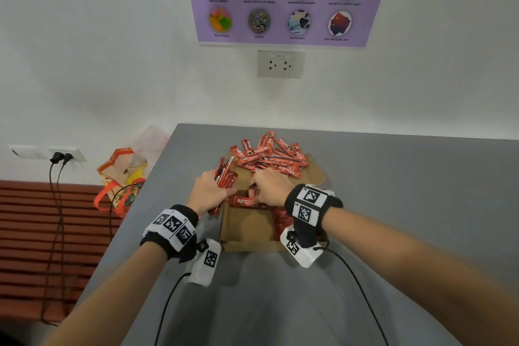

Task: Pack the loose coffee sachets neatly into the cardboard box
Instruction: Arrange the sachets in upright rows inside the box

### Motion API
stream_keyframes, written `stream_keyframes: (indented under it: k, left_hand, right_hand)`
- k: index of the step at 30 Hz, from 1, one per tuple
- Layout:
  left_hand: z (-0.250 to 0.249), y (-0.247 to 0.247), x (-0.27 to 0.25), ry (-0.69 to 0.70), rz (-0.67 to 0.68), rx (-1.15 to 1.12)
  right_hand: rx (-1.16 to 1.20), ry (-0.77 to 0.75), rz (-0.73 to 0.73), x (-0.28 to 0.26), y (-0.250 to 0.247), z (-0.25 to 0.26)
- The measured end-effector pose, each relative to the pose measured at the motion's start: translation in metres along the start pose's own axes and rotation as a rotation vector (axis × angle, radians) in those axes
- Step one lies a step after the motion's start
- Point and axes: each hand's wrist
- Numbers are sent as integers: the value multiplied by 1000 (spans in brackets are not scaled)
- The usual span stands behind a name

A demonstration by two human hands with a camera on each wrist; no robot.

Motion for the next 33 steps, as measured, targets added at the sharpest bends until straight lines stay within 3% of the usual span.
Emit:
stream_keyframes:
  k: [3, 12, 33]
  left_hand:
    - [-1, -1, 0, 10, -123, 68]
    - [0, 9, 0, -3, 28, 233]
    - [-4, 6, 11, 6, 96, 353]
  right_hand:
    - [-79, -32, -11, 3, 5, 4]
    - [-212, -56, -45, 9, 12, 11]
    - [-203, -52, -3, 10, 10, 14]
Point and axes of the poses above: each hand's wrist, its own x-axis towards the middle knuckle, its own y-axis out of the palm, z = x × y, and after that the axes turned 4 degrees about -z, right-handed
